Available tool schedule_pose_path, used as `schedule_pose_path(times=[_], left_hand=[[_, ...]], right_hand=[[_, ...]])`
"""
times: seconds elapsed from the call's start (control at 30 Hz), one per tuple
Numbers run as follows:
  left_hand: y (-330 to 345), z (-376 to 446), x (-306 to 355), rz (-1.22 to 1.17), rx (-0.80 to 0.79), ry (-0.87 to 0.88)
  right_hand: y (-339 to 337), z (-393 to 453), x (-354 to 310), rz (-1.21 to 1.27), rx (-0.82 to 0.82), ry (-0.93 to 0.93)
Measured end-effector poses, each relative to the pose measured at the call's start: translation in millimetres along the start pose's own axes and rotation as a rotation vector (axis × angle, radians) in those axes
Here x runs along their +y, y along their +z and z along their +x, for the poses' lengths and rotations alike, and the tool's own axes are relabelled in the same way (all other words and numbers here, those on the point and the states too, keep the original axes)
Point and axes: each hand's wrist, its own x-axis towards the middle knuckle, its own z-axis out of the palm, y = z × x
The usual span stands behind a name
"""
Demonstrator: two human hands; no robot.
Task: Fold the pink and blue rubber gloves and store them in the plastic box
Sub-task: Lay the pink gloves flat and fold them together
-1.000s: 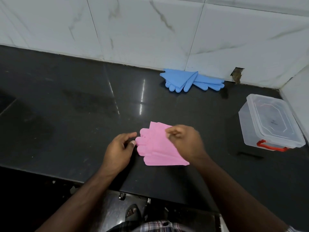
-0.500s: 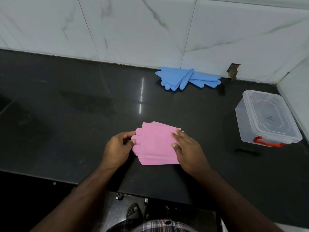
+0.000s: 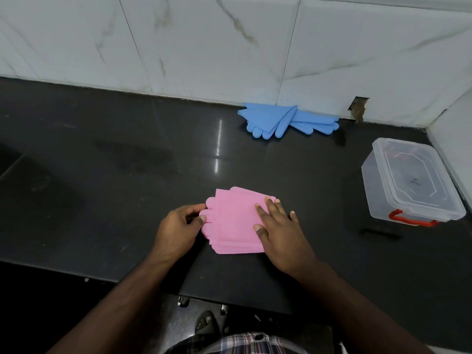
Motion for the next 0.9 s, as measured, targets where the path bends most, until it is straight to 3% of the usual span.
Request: schedule_pose_path(times=[0.1,0.17,0.33,0.47,0.57,0.9], left_hand=[[-2,-2,3,0.017,0.015,-0.031],[-3,-5,6,0.058,0.032,-0.078],[4,-10,12,0.182,-0.106,-0.118],[19,-9,10,0.302,-0.122,-0.127],[22,-6,7,0.244,-0.131,-0.151],[19,-11,-12,-0.033,-0.097,-0.173]], right_hand=[[-23,3,9,0.289,0.129,0.052],[-39,11,15,0.346,0.171,0.104],[-61,57,9,0.306,-0.041,0.070],[-57,89,-12,0.190,-0.240,-0.040],[-57,105,-15,0.161,-0.307,-0.049],[-61,113,-5,0.411,-0.421,0.048]])
